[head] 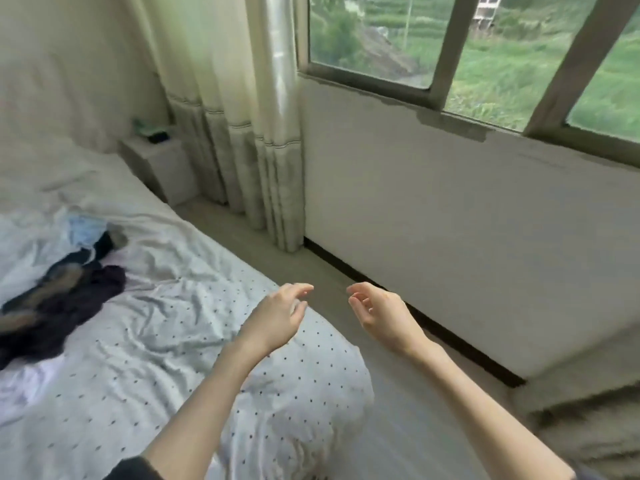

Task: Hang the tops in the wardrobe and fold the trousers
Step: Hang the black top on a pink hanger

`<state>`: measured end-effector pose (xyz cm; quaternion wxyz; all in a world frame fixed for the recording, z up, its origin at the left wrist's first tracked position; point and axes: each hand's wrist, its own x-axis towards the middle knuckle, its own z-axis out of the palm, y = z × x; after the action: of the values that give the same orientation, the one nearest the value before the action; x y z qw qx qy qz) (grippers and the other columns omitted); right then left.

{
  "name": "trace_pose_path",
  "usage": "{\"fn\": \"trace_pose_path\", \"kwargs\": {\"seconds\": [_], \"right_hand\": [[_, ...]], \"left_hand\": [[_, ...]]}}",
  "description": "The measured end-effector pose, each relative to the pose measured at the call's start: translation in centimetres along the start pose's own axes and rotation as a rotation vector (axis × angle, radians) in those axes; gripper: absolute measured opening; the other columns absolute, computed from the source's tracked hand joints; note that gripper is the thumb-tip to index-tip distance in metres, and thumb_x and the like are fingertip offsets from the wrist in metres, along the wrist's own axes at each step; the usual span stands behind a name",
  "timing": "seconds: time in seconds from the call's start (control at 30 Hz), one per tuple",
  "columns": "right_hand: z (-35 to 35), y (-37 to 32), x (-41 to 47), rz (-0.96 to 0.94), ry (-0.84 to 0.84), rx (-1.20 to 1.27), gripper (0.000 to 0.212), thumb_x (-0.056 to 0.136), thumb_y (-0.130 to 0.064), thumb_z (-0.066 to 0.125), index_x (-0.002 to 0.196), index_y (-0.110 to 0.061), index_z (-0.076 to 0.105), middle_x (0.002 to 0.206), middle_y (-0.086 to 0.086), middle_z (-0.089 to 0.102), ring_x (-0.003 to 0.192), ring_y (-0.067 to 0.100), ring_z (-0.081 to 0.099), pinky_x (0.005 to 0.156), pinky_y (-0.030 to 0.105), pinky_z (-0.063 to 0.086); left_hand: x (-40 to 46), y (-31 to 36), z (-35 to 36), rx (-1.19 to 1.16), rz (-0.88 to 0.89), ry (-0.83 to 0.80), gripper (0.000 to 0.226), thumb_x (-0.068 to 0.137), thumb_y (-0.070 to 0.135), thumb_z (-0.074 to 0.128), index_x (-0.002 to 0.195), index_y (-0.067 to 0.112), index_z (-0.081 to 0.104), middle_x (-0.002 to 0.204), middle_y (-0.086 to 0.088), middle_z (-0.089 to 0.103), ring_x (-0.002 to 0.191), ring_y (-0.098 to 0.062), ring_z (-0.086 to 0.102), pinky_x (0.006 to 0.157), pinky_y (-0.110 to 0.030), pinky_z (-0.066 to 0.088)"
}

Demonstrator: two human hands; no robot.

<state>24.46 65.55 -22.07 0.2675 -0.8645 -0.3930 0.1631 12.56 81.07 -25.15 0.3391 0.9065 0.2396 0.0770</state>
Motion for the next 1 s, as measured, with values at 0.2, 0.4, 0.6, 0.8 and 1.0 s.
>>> {"fn": "trace_pose_path", "kwargs": {"seconds": [0.2,0.4,0.6,0.8,1.0], "right_hand": [[6.9,-6.5,9.6,-0.243,-0.278,-0.047,0.028,0.098,-0.025,0.043,0.123,-0.018,0.056,0.11,-0.003,0.065,0.1,0.017,0.06,0.087,0.031,0.046],[16.1,-13.7,14.6,-0.458,-0.526,-0.121,0.03,0.098,-0.02,0.043,0.125,-0.014,0.055,0.117,0.002,0.065,0.107,0.019,0.06,0.087,0.026,0.041],[26.9,-20.6,18.4,-0.488,-0.667,-0.172,0.033,0.098,-0.021,0.043,0.129,-0.014,0.052,0.125,0.004,0.062,0.116,0.022,0.056,0.096,0.03,0.041],[36.8,-27.0,21.1,-0.426,-0.758,-0.185,0.034,0.098,-0.02,0.044,0.132,-0.016,0.05,0.127,0.006,0.06,0.118,0.023,0.055,0.098,0.03,0.04],[42.9,-29.7,23.0,-0.378,-0.783,-0.174,0.034,0.098,-0.024,0.044,0.132,-0.021,0.05,0.126,0.0,0.06,0.115,0.019,0.056,0.097,0.029,0.041]], "left_hand": [[-2.0,-9.0,-5.0,0.013,-0.335,0.119,0.034,0.099,0.02,0.041,0.132,0.022,0.05,0.134,0.007,0.051,0.123,-0.01,0.047,0.097,-0.021,0.035],[-7.2,-17.6,-9.0,-0.036,-0.602,0.241,0.035,0.099,0.019,0.041,0.132,0.02,0.05,0.134,0.005,0.05,0.123,-0.01,0.046,0.097,-0.019,0.033],[-11.3,-28.4,-12.3,-0.055,-0.74,0.254,0.035,0.099,0.018,0.04,0.133,0.021,0.048,0.135,0.006,0.047,0.127,-0.011,0.042,0.101,-0.024,0.034],[-12.9,-40.6,-17.3,0.068,-0.789,0.341,0.037,0.096,0.008,0.043,0.132,0.012,0.049,0.136,0.0,0.047,0.129,-0.017,0.039,0.102,-0.024,0.03],[-9.7,-50.8,-19.3,0.263,-0.77,0.269,0.052,0.096,0.011,0.046,0.145,0.014,0.032,0.152,-0.004,0.028,0.14,-0.023,0.022,0.11,-0.034,0.027]]}}
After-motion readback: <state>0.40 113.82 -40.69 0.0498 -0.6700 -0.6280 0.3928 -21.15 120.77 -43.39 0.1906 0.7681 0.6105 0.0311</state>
